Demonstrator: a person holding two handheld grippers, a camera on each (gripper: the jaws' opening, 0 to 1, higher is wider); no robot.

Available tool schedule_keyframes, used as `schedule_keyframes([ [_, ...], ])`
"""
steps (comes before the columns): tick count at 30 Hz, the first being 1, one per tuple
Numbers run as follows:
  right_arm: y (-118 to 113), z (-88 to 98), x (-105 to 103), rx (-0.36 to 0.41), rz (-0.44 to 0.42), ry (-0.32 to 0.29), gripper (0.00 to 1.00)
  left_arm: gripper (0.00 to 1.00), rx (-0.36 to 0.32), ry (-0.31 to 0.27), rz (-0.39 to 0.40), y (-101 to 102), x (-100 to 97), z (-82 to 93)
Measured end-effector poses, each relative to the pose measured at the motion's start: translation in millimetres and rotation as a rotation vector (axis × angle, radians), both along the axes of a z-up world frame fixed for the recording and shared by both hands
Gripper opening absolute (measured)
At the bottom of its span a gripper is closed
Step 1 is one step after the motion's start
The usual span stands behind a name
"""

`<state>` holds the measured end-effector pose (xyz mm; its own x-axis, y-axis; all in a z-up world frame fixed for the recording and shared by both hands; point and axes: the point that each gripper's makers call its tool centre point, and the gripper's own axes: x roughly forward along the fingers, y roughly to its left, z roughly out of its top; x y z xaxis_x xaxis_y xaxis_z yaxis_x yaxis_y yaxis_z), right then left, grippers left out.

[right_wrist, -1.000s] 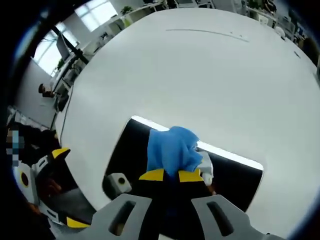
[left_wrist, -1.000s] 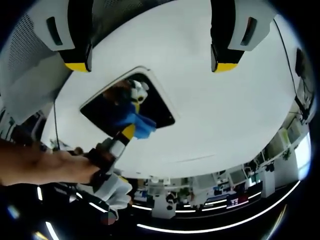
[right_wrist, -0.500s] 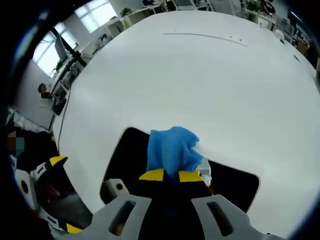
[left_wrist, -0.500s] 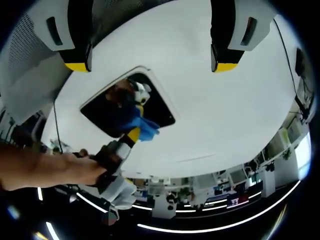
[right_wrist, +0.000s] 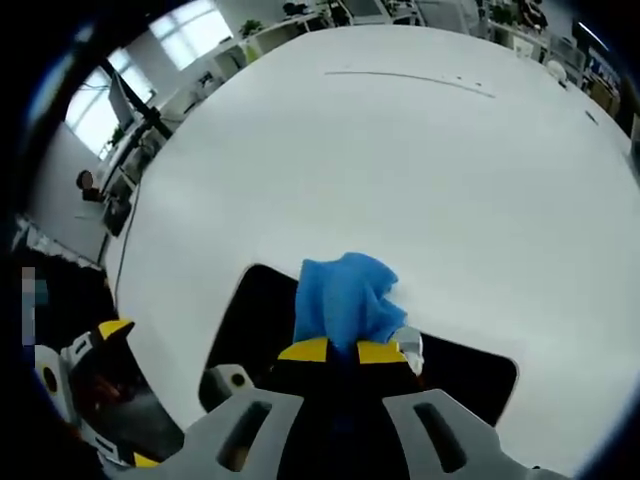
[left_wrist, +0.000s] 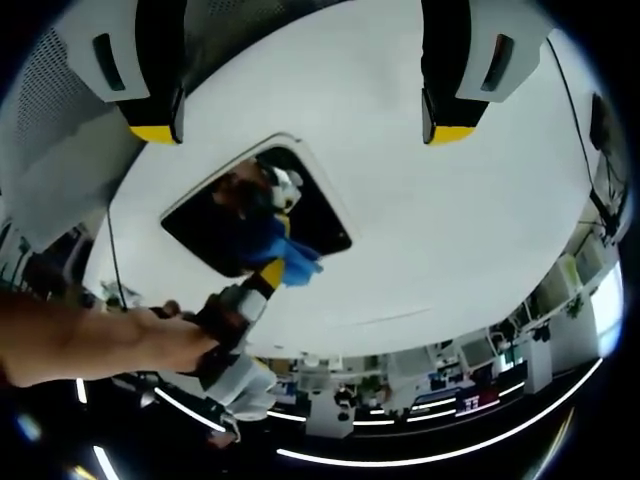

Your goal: Wipe the mirror surface with the cleaning cloth until all visible marks leave the cleaned area.

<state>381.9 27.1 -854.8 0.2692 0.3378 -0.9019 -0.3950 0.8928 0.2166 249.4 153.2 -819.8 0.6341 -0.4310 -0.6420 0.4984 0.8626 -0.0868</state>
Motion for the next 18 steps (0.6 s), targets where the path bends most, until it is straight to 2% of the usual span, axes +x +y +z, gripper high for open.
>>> schedule_keyframes([
  [18, -11.7, -0.2, -1.3, -0.012, 0.009, 0.006, 0.02, 0.99, 0.002, 0.001, 0.009, 1.6, 0.0, -0.2],
])
